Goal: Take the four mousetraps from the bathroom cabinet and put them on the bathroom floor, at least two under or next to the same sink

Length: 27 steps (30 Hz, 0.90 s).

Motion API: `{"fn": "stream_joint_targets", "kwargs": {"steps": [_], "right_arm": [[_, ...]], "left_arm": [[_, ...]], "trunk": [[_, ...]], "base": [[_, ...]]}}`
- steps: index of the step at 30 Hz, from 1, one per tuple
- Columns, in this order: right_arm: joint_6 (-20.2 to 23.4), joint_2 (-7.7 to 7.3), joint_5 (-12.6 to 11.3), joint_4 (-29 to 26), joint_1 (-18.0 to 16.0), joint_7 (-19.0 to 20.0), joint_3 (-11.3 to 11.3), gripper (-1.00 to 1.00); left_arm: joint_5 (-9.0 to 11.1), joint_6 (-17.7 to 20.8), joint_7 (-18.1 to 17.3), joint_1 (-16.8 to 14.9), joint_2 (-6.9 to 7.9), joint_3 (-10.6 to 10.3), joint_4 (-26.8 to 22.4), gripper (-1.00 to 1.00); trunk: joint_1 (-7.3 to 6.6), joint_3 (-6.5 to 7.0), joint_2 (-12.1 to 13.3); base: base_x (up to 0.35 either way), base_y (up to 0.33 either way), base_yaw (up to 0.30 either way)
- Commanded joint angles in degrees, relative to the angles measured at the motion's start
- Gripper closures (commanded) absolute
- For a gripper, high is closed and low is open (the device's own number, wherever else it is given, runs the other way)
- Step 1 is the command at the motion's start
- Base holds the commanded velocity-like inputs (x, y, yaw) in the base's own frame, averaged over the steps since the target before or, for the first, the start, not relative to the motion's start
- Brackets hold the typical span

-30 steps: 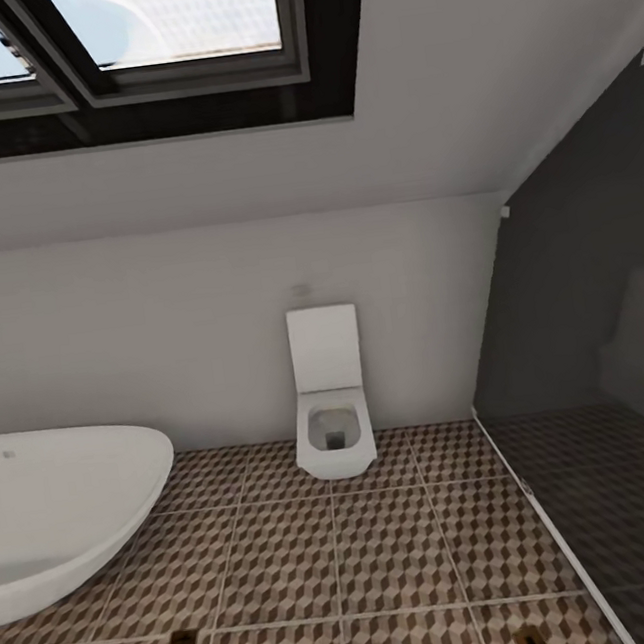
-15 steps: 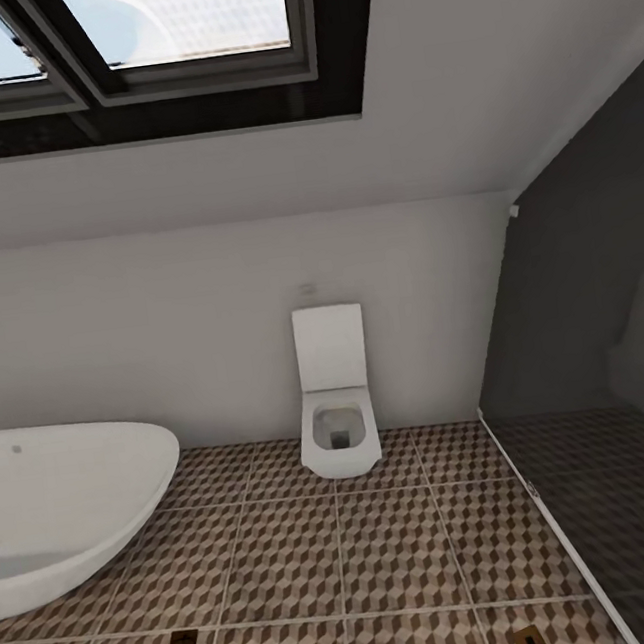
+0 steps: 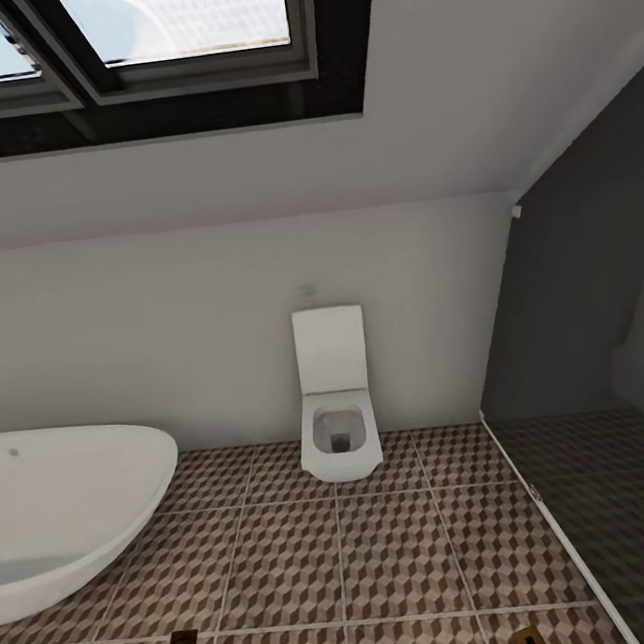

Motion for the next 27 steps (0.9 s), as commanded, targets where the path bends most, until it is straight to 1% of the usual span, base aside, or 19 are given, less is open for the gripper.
{"fn": "stream_joint_targets", "kwargs": {"steps": [1, 27], "right_arm": [[-0.21, -0.07, -0.54, 0.00, -0.06, -0.20, 0.48, 1.00], [-0.21, -0.07, -0.54, 0.00, -0.06, -0.20, 0.47, 1.00]], "left_arm": [[-0.06, -0.09, 0.50, -0.08, -0.07, -0.47, 0.21, 1.00], [-0.06, -0.09, 0.50, -0.08, -0.08, -0.47, 0.29, 1.00]], "trunk": [[0.04, -0.13, -0.13], [0.04, -0.13, -0.13]], "base": [[0.002, 0.000, 0.000], [0.000, 0.000, 0.000]]}}
